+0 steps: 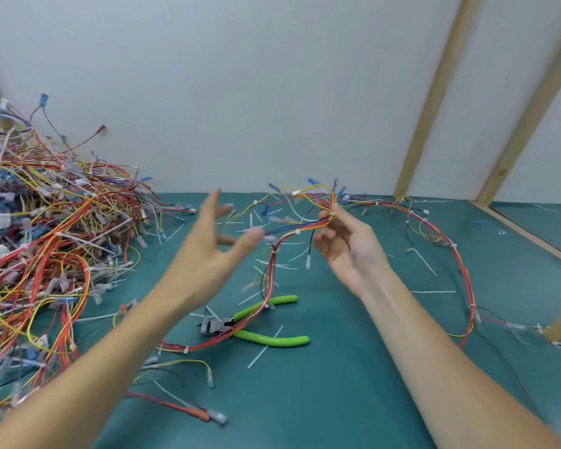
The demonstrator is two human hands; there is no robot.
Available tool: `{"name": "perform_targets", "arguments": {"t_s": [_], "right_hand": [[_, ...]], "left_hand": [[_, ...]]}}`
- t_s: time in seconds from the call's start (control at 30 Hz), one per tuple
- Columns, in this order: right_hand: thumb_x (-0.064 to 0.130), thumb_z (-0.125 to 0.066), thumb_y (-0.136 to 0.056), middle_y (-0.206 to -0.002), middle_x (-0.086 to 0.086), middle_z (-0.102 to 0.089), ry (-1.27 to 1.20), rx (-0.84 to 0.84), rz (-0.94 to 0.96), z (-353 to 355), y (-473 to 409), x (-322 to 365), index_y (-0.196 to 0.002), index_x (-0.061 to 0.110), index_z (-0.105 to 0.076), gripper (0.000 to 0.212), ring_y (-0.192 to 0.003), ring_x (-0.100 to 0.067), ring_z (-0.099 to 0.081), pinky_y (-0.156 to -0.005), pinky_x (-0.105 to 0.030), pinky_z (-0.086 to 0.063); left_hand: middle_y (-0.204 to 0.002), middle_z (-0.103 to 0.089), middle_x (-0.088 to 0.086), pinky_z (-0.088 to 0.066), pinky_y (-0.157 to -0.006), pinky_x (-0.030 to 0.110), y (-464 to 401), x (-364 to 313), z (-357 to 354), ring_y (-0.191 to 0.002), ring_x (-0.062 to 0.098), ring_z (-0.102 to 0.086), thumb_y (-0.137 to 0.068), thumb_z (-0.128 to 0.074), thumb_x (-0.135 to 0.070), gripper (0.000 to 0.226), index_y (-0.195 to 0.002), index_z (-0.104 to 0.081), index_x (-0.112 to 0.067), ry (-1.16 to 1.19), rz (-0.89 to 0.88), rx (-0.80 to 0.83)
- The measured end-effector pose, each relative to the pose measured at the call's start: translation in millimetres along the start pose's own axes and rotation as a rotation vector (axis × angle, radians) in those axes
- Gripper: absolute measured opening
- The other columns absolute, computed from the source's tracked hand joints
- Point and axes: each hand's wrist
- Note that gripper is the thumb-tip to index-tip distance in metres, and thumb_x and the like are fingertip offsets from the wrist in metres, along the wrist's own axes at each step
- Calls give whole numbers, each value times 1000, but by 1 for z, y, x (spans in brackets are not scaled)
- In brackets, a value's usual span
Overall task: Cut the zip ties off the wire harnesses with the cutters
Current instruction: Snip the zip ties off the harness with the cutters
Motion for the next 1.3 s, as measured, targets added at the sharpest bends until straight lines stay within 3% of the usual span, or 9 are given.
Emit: {"name": "perform_targets", "arguments": {"t_s": [0.13, 0.3, 0.5, 0.6, 0.8, 0.97, 1.07, 1.17, 1.3], "right_hand": [[37, -60, -98, -87, 6, -74, 347, 103, 113, -7, 3, -7, -92, 28, -82, 25, -66, -5, -54, -66, -25, -39], [48, -67, -87, -103, 2, -79, 433, 92, 183, -9, 5, -10, -94, 29, -80, 24, -89, -14, -64, -70, -29, -44], [59, -68, -82, -107, 6, -69, 402, -57, 109, -12, 9, -31, -105, 24, -66, 42, -96, -10, -63, -84, -37, -50], [63, -70, -84, -122, -3, -73, 400, 201, -115, -15, 15, -42, -126, 14, -63, 64, -114, -23, -69, -101, -45, -53], [31, -58, -104, -94, -3, -77, 566, 591, -172, -27, 33, -55, -105, 19, -76, 22, -96, -18, -75, -92, -28, -57], [43, -49, -108, -77, -5, -73, 572, 506, -264, -26, 35, -39, -95, 17, -70, 36, -76, -24, -77, -66, -30, -61], [33, -48, -108, -68, -2, -66, 544, 434, -170, -25, 32, -34, -93, 12, -59, 28, -67, -22, -74, -61, -31, -61], [24, -49, -109, -84, -6, -71, 456, 527, -124, -39, 41, -38, -99, 13, -56, 17, -85, -24, -74, -81, -37, -62], [1, -52, -106, -124, -33, -64, 691, 967, -184, -46, 58, -66, -118, 4, -59, 14, -103, -17, -64, -100, -28, -49]], "left_hand": [[-96, -75, -7, -51, -57, 24, -18, -33, -26, -74, 12, -74, -69, -59, -82, 54, -108, -47, -47, -67, 132, 421], [-71, -75, -9, -43, -39, 18, -33, -42, -36, -56, 14, -72, -90, -70, -44, 25, -84, -69, -19, -237, 133, 491], [-59, -53, -2, -32, -42, 21, -55, -55, -25, -36, 10, -46, -102, -56, -33, 31, -89, -69, -8, 126, 142, 171], [-60, -48, -7, -26, -37, 15, -69, -70, -7, -36, 6, -36, -106, -49, -30, 25, -98, -68, -15, 295, 136, 44], [-66, -55, -11, -24, -37, 16, -97, -105, 32, -40, 3, -38, -107, -44, -37, 27, -98, -66, -25, 683, 76, -207], [-84, -61, 1, -39, -47, 21, -115, -90, 65, -57, 15, -53, -106, -45, -37, 30, -101, -70, -21, 3, -164, -411], [-68, -55, -5, -35, -57, 32, -116, -68, 79, -59, 12, -50, -106, -42, -42, 34, -100, -71, -25, -424, -235, -446], [-63, -49, -3, -30, -53, 33, -121, -58, 93, -54, 14, -44, -105, -39, -41, 38, -98, -68, -18, -358, -284, -567], [-66, -52, 7, -34, -56, 33, -133, -71, 105, -54, 16, -47, -105, -37, -39, 39, -93, -66, -15, -273, -278, -588]]}}
Point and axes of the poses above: each hand's wrist, its own y-axis away from the middle knuckle, its own z-axis out of the back of the hand, x = y × z
